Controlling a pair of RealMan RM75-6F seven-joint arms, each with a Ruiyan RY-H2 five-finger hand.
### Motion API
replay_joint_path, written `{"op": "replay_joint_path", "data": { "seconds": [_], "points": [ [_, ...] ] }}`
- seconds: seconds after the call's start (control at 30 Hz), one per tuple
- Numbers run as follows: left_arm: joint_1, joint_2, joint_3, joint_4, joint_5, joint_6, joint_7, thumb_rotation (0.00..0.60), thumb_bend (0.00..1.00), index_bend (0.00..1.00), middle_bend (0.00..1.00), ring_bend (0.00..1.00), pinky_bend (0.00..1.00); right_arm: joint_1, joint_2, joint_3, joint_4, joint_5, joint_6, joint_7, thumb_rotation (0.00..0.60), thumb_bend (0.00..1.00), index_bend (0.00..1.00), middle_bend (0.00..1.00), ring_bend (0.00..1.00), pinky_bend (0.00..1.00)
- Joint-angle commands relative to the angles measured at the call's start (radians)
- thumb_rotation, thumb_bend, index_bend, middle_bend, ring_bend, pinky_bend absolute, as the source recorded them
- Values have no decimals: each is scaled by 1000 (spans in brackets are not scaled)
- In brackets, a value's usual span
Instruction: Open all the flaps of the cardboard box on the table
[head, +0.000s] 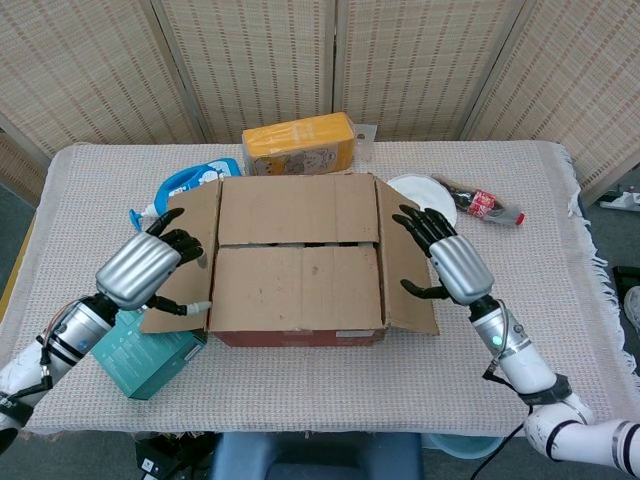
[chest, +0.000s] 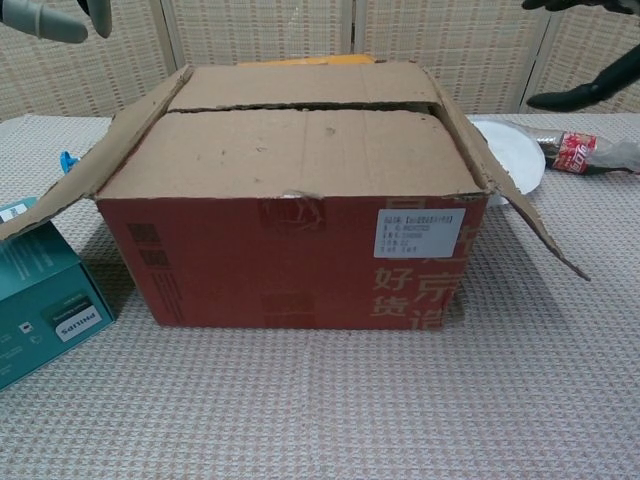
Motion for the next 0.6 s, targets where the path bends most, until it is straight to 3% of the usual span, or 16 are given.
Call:
{"op": "replay_joint_path", "data": {
  "seconds": [0.03,0.2,0.6],
  "points": [
    [12,-4,9,-18,22,12,-2,275,218,434,406,316,0,80,-68,41,46,61,-64,-51,600,274,53,45,76,30],
    [27,3,17,-30,31,18,-6,278,218,434,406,317,0,178,-141,72,120,137,-136,-132,600,275,53,45,77,30],
    [41,15,18,-43,19,17,4,278,218,434,406,317,0,330,-281,102,313,258,-241,-165,600,274,47,36,77,30]
  ]
}}
